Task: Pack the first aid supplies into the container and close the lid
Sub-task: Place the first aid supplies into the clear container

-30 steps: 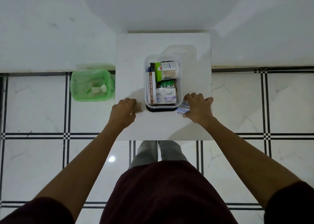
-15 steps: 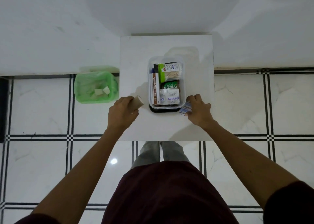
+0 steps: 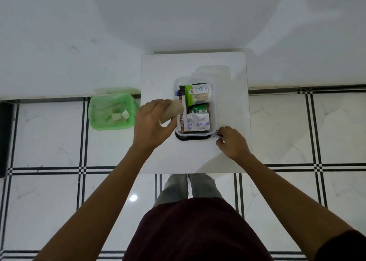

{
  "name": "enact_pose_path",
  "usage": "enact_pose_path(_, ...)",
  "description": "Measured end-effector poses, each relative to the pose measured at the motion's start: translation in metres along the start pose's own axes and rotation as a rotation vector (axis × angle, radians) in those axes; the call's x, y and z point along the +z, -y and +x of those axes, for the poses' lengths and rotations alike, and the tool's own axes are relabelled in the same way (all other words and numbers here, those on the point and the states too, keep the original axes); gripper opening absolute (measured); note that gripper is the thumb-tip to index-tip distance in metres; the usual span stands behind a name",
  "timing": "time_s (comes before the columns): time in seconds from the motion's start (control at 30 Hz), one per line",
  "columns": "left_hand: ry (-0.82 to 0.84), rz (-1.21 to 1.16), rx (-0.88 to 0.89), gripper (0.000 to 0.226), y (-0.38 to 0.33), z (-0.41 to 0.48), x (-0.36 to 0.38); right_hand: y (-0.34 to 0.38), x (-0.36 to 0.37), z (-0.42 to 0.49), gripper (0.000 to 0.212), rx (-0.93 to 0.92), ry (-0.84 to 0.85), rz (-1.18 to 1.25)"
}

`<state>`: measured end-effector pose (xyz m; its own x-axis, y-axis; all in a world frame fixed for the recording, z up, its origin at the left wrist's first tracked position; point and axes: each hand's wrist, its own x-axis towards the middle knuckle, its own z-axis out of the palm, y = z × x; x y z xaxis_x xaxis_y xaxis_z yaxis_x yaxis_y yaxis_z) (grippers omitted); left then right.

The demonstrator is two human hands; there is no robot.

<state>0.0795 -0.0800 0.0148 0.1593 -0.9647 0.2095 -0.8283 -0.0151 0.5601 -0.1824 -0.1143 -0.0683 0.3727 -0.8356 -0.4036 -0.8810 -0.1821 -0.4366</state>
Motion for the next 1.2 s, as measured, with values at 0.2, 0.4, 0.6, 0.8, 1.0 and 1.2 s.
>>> enact_pose_path(0.2, 0.212, 0.085, 0.092, 0.046, -0.028, -0.002, 0.031, 0.002, -0.017, -0.006, 0.013, 0.170, -0.134, 0.328)
enact_pose_path(0.4, 0.347, 0.109, 0.070, 0.047, -0.032, 0.000, 0.061, 0.002, -0.050, 0.004, 0.017, 0.212, -0.314, 0.407)
enact_pose_path(0.6, 0.445, 0.138, 0.000, 0.049, -0.032, 0.005, 0.058, 0.018, -0.087, 0.014, 0.016, 0.253, -0.451, 0.492)
enact_pose_path(0.8, 0.210, 0.026, 0.031, 0.041, -0.018, -0.013, 0.046, 0.065, -0.110, 0.020, 0.014, -0.047, -0.425, 0.563)
enact_pose_path(1.0, 0.122, -0.175, -0.108, 0.033, -0.017, -0.020, 0.041, 0.093, -0.080, 0.038, 0.007, -0.428, -0.313, -0.011)
enact_pose_path(1.2, 0.125, -0.347, -0.552, 0.044, -0.020, -0.003, 0.036, 0.090, -0.056, 0.043, 0.016, -0.326, -0.255, -0.321)
